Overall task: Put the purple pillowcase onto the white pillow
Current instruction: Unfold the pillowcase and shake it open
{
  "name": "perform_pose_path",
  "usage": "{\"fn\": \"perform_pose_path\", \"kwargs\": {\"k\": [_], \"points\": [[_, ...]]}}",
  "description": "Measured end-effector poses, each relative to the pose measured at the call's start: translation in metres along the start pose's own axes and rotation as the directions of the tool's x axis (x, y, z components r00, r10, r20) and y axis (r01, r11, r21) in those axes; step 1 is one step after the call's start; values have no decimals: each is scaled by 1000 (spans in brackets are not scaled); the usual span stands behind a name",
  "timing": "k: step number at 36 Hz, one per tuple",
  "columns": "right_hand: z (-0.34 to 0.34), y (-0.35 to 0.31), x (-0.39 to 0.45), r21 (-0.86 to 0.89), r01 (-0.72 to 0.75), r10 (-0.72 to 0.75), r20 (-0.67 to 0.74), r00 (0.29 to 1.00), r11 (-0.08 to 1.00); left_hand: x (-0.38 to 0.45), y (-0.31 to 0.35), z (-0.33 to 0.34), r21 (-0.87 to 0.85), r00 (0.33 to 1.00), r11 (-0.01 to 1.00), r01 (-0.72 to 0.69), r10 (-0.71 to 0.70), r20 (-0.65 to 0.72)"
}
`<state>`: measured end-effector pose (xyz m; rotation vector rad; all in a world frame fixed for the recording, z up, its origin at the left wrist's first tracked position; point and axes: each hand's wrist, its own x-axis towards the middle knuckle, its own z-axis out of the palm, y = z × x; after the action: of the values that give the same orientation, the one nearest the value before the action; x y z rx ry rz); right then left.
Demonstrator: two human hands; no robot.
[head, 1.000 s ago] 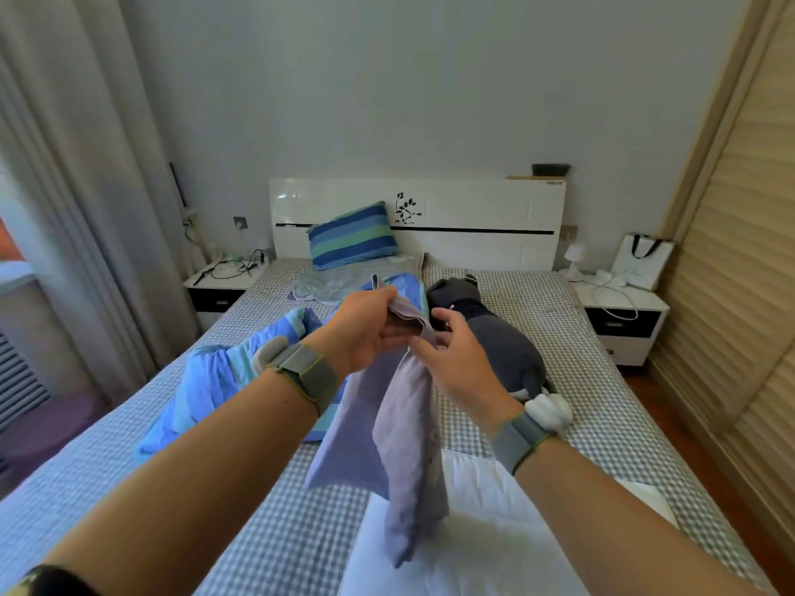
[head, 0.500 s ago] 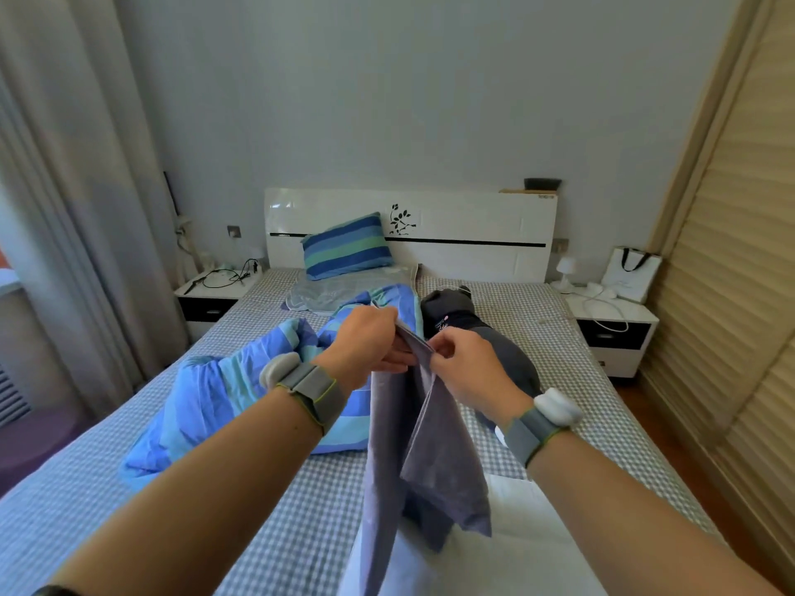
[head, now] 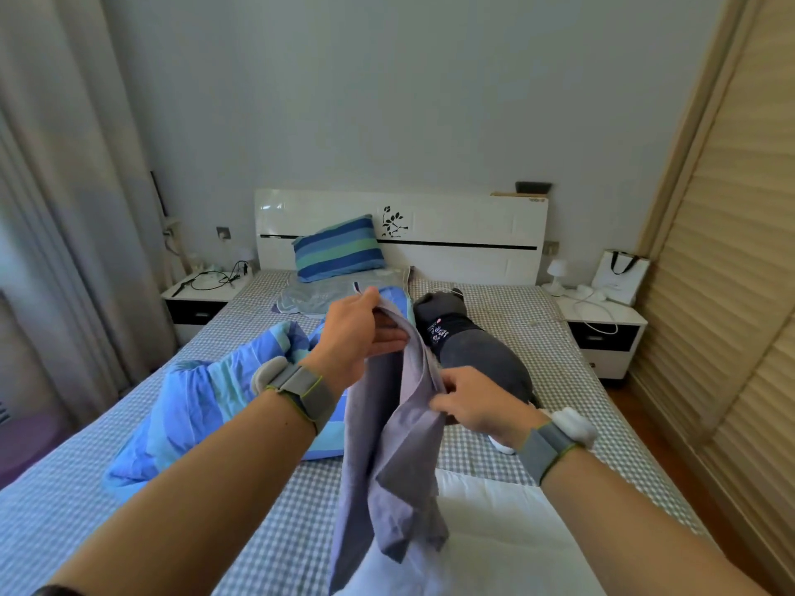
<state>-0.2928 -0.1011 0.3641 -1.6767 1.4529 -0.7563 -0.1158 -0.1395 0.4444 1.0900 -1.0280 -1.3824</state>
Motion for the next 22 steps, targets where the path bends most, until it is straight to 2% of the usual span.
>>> {"fn": "perform_pose_path", "kwargs": {"k": [3, 6, 8, 9, 12, 15, 20, 22], "points": [[-4, 0, 1, 147, 23, -7, -109, 994, 989, 6, -1, -3, -55, 999, 998, 16, -14, 39], [-7, -13, 1, 288, 90, -44, -164, 986, 953, 3, -15, 0, 44, 963, 995, 94, -102, 248], [-8, -21, 5, 266, 148, -93, -208, 974, 953, -5, -30, 5, 171, 923, 985, 4, -69, 378], [-10, -24, 7, 243, 159, -102, -231, 968, 957, -7, -38, 7, 212, 917, 975, -70, -21, 399], [-12, -24, 18, 270, 166, -86, -286, 954, 948, -8, -51, 10, 368, 946, 903, -220, 106, 307], [-8, -19, 17, 318, 160, -99, -200, 975, 934, -12, -64, 10, 596, 973, 769, -231, 198, 122], [8, -10, 7, 473, 149, -130, -73, 989, 868, -37, -81, 10, 676, 947, 705, -217, 321, -31], [11, -8, 9, 456, 159, -118, -118, 986, 875, -38, -82, 6, 673, 932, 720, -169, 339, -129]]}}
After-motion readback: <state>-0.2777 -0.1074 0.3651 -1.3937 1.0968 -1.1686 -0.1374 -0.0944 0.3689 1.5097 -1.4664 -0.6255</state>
